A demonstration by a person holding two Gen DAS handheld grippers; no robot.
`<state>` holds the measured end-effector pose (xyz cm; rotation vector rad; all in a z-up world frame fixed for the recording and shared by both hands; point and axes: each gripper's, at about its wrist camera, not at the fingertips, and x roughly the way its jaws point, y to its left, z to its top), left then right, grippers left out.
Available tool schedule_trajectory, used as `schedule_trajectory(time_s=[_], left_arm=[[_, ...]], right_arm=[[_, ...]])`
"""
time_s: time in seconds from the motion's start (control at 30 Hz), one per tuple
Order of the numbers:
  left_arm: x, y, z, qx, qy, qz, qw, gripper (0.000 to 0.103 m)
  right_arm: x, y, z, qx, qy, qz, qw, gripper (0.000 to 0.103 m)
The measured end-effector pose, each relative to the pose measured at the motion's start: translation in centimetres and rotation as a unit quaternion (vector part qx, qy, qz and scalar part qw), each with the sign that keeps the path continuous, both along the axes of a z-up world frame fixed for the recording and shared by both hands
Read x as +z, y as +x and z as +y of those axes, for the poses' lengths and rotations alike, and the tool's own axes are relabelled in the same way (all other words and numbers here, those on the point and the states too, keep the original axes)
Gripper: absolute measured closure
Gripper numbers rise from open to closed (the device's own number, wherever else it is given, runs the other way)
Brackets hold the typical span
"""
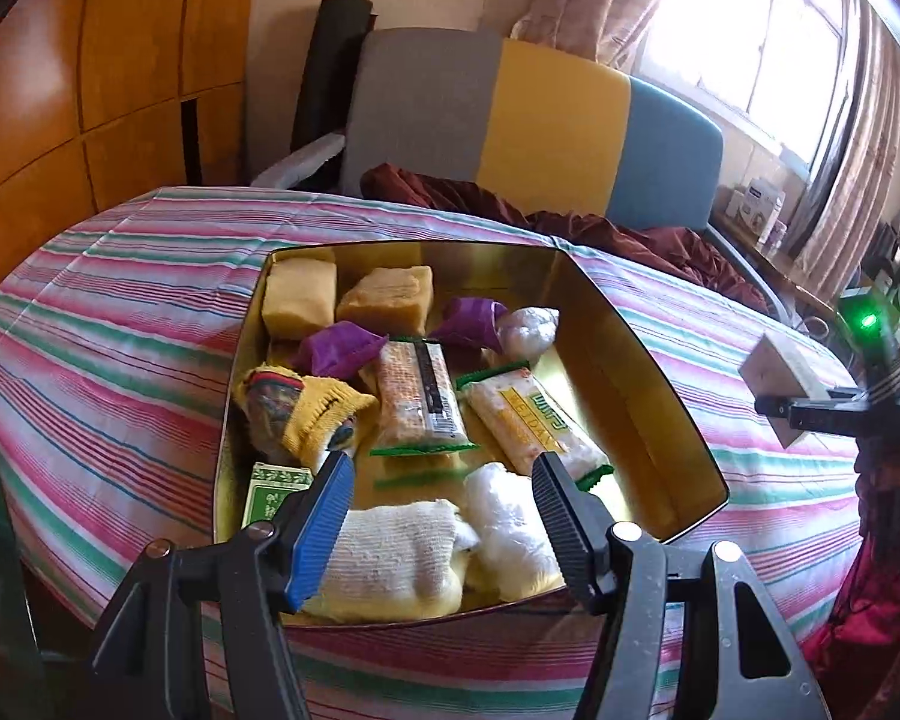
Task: Organize objects
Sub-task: 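Lower the cream paper box into the gold box and open the right gripper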
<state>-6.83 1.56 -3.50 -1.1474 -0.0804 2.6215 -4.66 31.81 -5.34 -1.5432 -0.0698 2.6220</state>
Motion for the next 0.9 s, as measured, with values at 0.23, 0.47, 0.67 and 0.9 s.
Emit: schedule_trajectory(time_s=[0.23, 0.47, 0.67, 0.9], left_arm=[[-0.1, 0.3, -1.4, 0.014, 0.013, -0.004, 0.9998, 0.04], [-0.3, 0.4, -2.4, 0.021, 0.023, -0.008, 0.9995, 0.04], [-0.5, 0.3, -2.6, 0.023, 0.028, -0.013, 0.9993, 0.04], [-0.8, 0.0, -2.8, 0.03, 0.029, -0.018, 0.999, 0.04]], right_arm=[[3.5, -0.9, -10.9, 0.098, -0.046, 0.051, 0.993, 0.052], [2.8, -2.7, -17.8, 0.144, -0.051, 0.041, 0.987, 0.052], [0.7, -4.8, -19.8, 0.132, -0.029, 0.014, 0.991, 0.052], [-0.7, -5.8, -20.2, 0.11, -0.004, 0.002, 0.994, 0.051]])
